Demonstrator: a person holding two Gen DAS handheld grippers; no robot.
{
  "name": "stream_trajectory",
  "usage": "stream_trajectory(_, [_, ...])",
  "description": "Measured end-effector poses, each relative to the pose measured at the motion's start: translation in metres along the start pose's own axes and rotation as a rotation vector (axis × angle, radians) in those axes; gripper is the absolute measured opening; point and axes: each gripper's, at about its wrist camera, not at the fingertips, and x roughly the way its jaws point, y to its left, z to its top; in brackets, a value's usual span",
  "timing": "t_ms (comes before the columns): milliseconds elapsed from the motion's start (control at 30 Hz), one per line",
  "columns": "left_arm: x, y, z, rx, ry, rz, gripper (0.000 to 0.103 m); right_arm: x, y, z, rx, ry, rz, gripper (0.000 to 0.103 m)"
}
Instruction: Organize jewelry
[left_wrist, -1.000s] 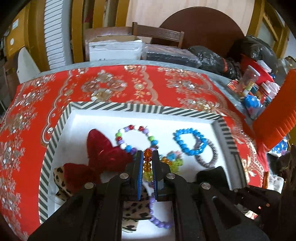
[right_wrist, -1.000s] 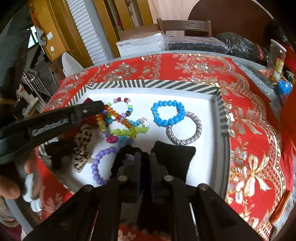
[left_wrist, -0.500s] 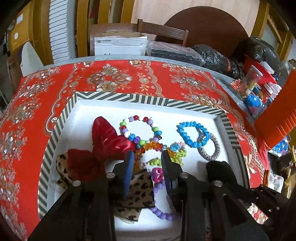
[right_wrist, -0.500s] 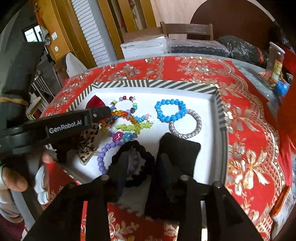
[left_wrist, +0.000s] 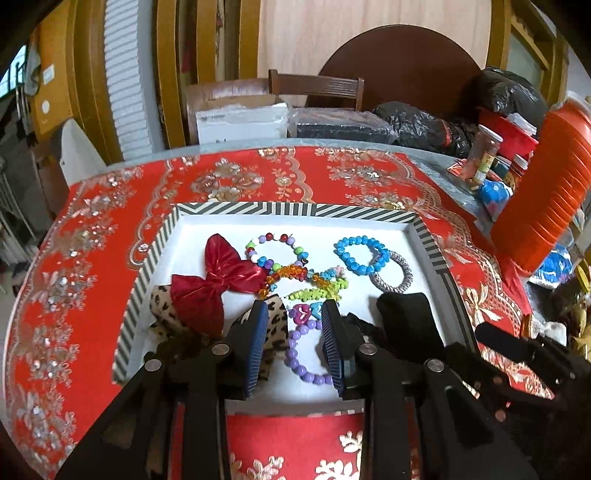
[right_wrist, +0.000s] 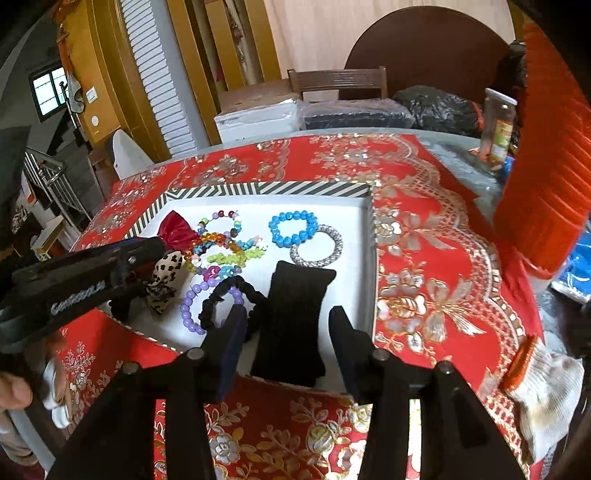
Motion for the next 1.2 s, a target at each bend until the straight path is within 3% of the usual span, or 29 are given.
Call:
stream_trajectory(400, [-0.041, -0.004, -0.023, 0.018, -0.071, 0.050, 0.027, -0.026, 0.013, -0.006, -0.018, -0.035, -0.002, 0.057])
stream_trajectory(1033, [-0.086, 0.006, -0.044, -0.017, -0.139, 0.075, 0.027, -0.056, 0.039, -0.016, -0.062, -0.056, 0.014, 0.059])
stream_trajectory(1133, [-0.092, 0.003, -0.048, -0.003, -0.144, 0.128, 0.027, -0.059, 0.040, -0.018, -0.063, -0.056, 0.014, 0.060])
stream_trajectory(1200, [-0.095, 0.004, -0.050, -0.006, -0.148, 0.118, 0.027, -0.060, 0.041, -0.020, -0.060, -0.053, 0.018, 0.060])
